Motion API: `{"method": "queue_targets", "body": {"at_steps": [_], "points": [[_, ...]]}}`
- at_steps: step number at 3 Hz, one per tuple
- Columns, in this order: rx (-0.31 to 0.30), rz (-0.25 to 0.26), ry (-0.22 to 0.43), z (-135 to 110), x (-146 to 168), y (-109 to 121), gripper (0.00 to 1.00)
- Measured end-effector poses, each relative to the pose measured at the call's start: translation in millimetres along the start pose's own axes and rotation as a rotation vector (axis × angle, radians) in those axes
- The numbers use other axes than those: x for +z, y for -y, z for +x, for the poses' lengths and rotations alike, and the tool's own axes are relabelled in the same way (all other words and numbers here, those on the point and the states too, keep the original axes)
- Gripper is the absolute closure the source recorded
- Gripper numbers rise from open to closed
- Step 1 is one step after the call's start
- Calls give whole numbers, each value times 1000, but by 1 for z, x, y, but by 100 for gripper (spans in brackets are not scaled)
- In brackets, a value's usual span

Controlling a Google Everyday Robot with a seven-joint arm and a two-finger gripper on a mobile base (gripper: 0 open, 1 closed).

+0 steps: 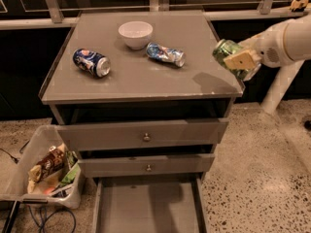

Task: Place green can into bottom drawer

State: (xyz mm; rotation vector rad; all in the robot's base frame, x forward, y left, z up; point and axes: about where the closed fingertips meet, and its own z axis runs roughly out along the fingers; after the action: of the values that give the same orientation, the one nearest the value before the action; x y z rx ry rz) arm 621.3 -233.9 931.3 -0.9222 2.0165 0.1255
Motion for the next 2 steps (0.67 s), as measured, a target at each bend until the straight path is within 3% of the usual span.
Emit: {"method": "queue_targets", "body": {"at_steps": [2], "points": [[63,-26,18,60,-28,-62,100]]}}
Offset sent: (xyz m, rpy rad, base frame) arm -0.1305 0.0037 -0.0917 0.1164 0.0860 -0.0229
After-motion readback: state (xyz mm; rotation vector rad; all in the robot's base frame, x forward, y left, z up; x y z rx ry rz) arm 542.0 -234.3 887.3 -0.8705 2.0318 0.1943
